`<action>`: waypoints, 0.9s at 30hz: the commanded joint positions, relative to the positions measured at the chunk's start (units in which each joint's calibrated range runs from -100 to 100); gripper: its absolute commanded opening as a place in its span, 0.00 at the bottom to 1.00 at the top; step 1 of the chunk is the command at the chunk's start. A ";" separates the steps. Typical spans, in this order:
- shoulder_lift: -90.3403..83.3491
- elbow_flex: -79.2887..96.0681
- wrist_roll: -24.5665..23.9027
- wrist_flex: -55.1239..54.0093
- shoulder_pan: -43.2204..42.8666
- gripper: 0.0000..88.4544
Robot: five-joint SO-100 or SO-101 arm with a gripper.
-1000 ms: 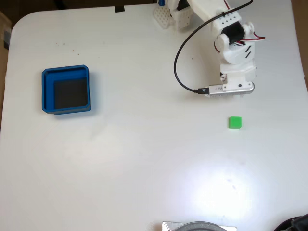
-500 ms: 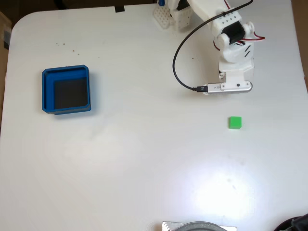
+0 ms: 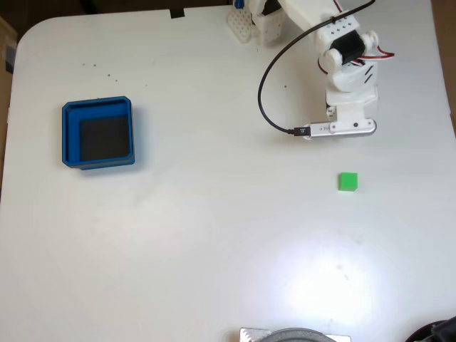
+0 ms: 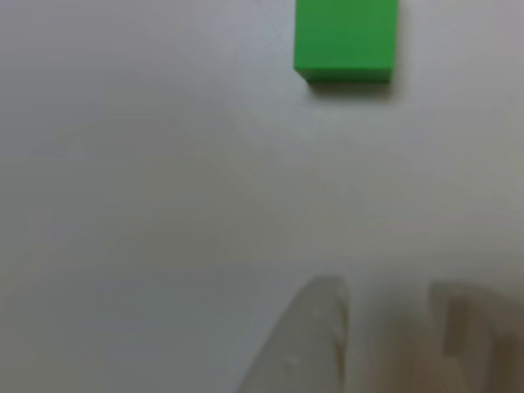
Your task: Pick up green cube and drop it in the blue box
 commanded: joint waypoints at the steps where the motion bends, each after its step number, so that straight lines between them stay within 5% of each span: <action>1: -0.74 -3.38 0.15 -5.49 -0.08 0.05; 21: -0.49 -3.20 0.29 -11.44 0.30 0.05; 27: -0.41 -3.11 0.29 -11.44 0.30 0.14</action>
